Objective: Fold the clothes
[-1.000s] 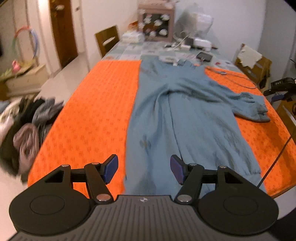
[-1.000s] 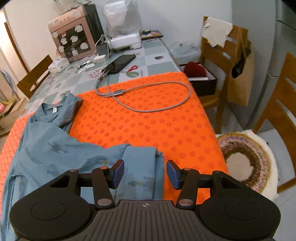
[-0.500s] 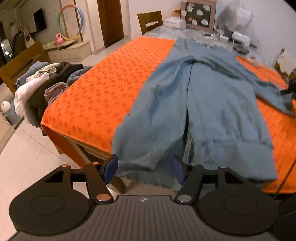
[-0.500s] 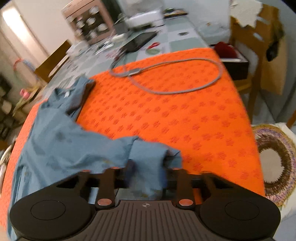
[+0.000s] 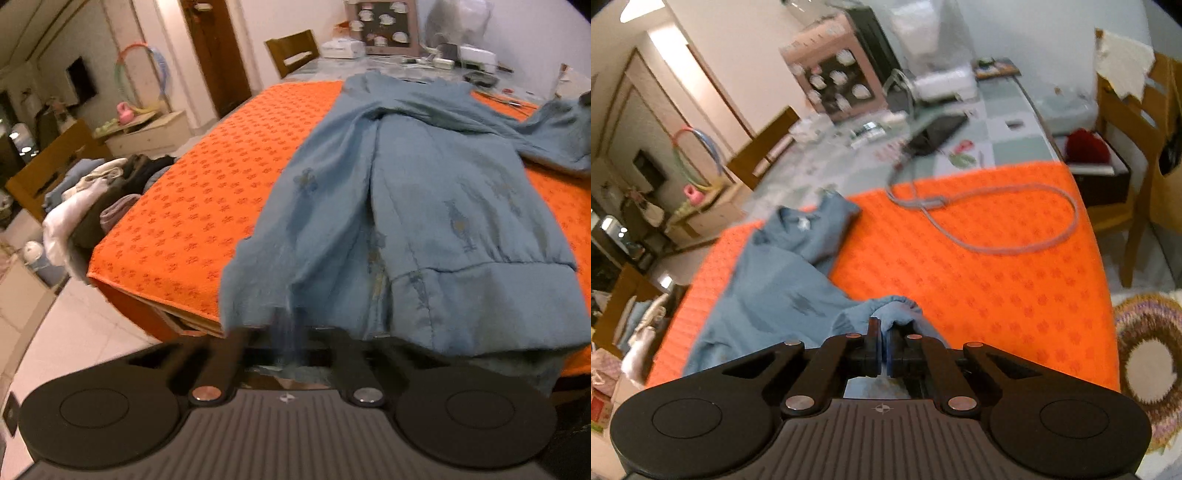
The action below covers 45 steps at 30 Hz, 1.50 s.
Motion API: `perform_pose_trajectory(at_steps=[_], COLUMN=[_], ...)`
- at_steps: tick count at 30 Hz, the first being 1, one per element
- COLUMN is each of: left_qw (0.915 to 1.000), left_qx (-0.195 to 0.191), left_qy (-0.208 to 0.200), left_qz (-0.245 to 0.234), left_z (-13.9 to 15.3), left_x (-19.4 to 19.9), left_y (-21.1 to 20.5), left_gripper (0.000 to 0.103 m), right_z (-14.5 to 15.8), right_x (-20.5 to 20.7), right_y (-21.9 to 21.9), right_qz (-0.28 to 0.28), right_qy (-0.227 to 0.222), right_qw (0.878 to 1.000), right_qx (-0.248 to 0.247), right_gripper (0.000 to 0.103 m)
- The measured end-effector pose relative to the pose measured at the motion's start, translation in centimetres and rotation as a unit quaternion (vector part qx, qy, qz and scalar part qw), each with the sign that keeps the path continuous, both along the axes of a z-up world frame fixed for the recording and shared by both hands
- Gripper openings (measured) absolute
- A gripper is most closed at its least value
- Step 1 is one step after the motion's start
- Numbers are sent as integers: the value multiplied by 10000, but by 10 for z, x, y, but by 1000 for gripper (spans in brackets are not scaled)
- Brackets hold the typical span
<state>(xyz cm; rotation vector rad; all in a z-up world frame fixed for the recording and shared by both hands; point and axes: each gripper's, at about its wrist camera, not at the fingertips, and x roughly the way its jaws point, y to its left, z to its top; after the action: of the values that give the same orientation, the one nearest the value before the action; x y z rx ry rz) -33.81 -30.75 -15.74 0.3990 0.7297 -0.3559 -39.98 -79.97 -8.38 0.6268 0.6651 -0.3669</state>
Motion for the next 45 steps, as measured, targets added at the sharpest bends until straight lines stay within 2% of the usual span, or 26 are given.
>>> perform_pose_trajectory(at_steps=[6, 12, 16, 20, 25, 28, 30, 31, 33, 38, 41, 45], left_qw=[9972, 9942, 9941, 9968, 9992, 9984, 9976, 9972, 9966, 9969, 9967, 9952], left_qx=[-393, -680, -755, -651, -390, -361, -445, -507, -610, -669, -741, -871], left_qy=[-403, -566, -584, -398, 108, 410, 479, 487, 481, 362, 259, 212], left_qz=[498, 613, 521, 236, -49, -168, -217, -247, -257, -204, -225, -400], left_z=[45, 86, 102, 98, 61, 45, 43, 45, 50, 71, 83, 93], left_x=[0, 4, 1, -9, -18, -23, -26, -27, -26, -7, 8, 31], left_y=[14, 18, 14, 9, 3, 4, 10, 14, 22, 36, 45, 62], left_gripper=[2, 2, 2, 2, 3, 9, 23, 25, 30, 33, 35, 37], right_z=[59, 113, 137, 140, 113, 92, 82, 78, 80, 100, 118, 136], right_x=[-1, -4, -5, -8, -14, -15, -16, -16, -16, -9, -1, 18], right_y=[4, 3, 1, 0, 0, 1, 4, 7, 15, 49, 88, 150], right_qz=[61, 58, 58, 30, -145, -220, -228, -219, -163, 140, 533, 1172], right_qy=[-514, -976, -1124, -1045, -705, -456, -346, -324, -339, -479, -535, -480], right_qw=[9984, 9941, 9917, 9922, 9960, 9979, 9986, 9988, 9987, 9969, 9916, 9779], right_qx=[-247, -463, -623, -676, -524, -399, -334, -310, -351, -604, -1053, -1666], right_gripper=[5, 4, 4, 4, 5, 5, 5, 5, 5, 5, 5, 5])
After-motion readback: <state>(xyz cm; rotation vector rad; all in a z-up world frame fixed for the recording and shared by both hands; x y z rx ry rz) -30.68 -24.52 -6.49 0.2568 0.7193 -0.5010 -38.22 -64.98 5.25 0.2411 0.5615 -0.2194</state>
